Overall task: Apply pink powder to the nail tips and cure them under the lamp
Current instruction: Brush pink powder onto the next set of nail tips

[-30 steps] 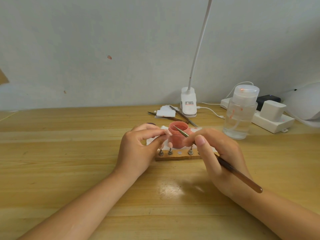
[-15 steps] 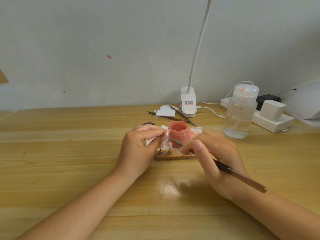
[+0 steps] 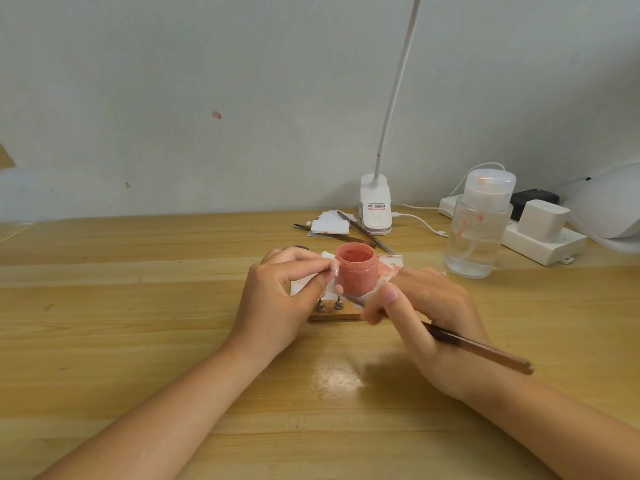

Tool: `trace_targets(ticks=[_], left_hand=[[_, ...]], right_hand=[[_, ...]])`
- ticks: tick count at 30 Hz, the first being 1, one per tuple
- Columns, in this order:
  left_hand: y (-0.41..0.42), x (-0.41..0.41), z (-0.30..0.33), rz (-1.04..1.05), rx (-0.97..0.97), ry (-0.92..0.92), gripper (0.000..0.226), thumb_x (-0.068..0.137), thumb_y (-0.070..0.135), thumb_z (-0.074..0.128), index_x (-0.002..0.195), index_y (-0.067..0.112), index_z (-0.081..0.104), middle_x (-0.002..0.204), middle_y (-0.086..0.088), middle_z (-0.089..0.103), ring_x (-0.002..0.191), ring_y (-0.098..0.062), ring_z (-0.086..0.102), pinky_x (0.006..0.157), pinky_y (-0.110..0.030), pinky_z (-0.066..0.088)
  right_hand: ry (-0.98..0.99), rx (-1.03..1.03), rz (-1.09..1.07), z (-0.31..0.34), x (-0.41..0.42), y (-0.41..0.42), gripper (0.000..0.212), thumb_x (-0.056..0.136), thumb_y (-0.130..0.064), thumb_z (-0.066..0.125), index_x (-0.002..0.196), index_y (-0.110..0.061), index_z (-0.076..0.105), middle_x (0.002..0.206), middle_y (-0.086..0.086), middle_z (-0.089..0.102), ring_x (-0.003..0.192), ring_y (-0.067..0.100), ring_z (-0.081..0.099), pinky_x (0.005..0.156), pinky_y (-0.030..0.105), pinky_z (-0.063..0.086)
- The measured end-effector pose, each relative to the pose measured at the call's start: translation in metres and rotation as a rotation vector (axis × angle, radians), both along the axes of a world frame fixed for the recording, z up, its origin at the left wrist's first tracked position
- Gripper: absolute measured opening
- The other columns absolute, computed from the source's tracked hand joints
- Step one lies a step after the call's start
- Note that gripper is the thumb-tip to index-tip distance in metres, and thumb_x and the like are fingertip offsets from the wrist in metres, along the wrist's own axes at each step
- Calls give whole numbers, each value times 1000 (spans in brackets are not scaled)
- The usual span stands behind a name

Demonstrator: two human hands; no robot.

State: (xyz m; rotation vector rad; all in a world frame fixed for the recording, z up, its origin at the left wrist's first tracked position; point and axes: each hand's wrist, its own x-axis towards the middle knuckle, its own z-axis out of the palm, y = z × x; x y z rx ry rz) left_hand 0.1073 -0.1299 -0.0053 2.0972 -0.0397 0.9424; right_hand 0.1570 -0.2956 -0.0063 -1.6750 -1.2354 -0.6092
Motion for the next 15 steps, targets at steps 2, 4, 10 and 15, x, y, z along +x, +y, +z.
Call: trace_targets(ticks=[2, 4, 10, 15], left_hand=[[0, 0, 0, 9, -7, 11, 20, 78, 6, 68, 84, 25, 72, 80, 17, 63, 86, -1, 53, 79, -17, 40], [0, 0, 0, 8, -2, 10, 18, 78, 7, 69, 83, 24, 72, 80, 17, 63, 86, -2, 54, 80, -17, 40], [-3, -2, 3, -53, 38, -34, 17, 72, 24, 68, 88, 29, 68, 81, 20, 65, 87, -5, 55, 85, -27, 43], [-5, -3, 3, -102, 62, -29, 20, 72, 21, 69, 89, 31, 71, 82, 21, 66, 88, -6, 54, 87, -44, 43]], right_hand=[[7, 38, 9, 1, -1, -2, 49, 97, -33, 34, 65, -16, 67, 61, -7, 61, 62, 4, 55, 62, 26, 42], [17, 89, -19, 3, -2, -2, 36, 92, -28, 41, 72, -16, 68, 68, -10, 63, 66, 9, 58, 63, 28, 44], [49, 54, -173, 4, 1, 6, 27, 73, -42, 65, 95, -31, 54, 93, -29, 55, 86, 4, 57, 76, 18, 44], [27, -31, -121, 0, 5, 9, 38, 67, -31, 74, 96, -38, 52, 101, -38, 50, 98, -4, 53, 83, 37, 48]])
